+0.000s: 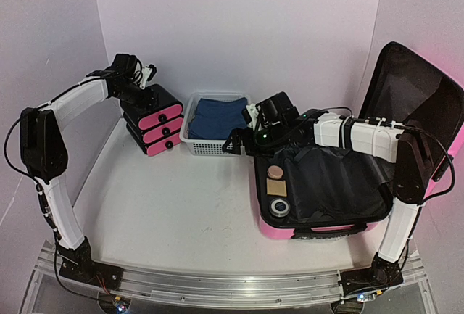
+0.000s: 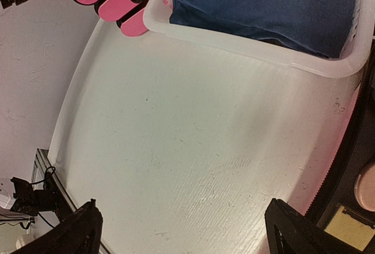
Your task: Open, take out, and arrange the luggage
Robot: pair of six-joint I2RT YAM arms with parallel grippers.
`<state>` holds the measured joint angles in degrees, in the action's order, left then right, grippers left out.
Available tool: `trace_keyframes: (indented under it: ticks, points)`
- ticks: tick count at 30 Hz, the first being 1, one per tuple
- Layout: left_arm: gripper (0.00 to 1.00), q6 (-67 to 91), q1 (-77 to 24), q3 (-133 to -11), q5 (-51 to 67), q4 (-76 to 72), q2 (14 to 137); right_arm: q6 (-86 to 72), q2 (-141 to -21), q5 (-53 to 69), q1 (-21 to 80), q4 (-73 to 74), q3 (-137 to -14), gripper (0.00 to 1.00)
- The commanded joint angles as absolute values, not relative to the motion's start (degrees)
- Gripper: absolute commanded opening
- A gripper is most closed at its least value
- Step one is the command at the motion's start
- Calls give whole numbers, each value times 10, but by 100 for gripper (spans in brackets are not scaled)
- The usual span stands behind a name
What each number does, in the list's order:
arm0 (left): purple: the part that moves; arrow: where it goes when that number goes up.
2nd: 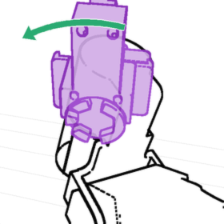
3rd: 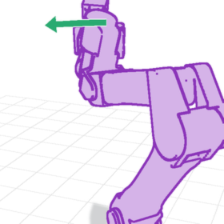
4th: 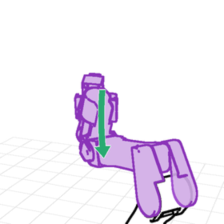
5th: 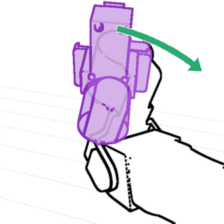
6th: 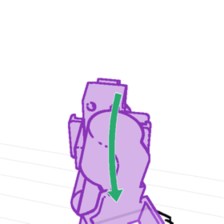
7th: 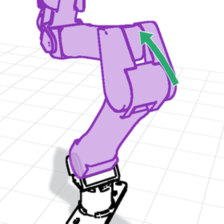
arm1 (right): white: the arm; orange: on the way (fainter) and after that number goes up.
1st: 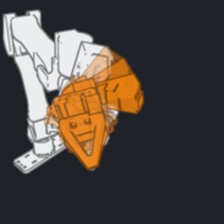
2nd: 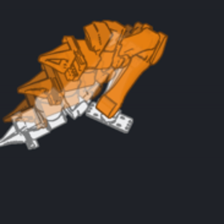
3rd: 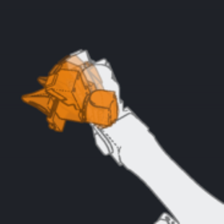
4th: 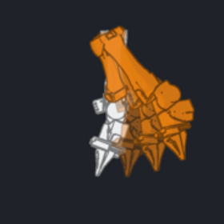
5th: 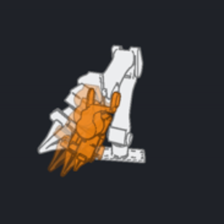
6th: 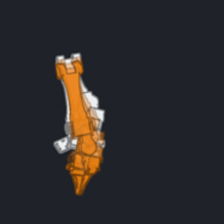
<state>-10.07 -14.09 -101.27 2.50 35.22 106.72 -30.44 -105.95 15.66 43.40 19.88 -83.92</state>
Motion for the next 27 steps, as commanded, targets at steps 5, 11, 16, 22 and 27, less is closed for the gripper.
trace_keyframes:
  ticks: [5, 11, 16, 22, 27]
  points:
    - [77, -90, -141, -1099, -3, 418, 1119, -304, -1031, 163, 432, 179, -838, 98]
    - [72, -116, -141, -1105, -36, 454, 1118, -302, -1028, 160, 432, 179, -834, 98]
    - [77, -98, -141, -1087, 87, 455, 1103, -307, -1037, 170, 432, 177, -841, 98]
    - [78, -87, -141, -1085, 107, 463, 1119, -305, -1026, 164, 432, 177, -830, 98]
    - [79, -92, -141, -1094, 99, 471, 1133, -304, -1020, 162, 432, 177, -827, 98]
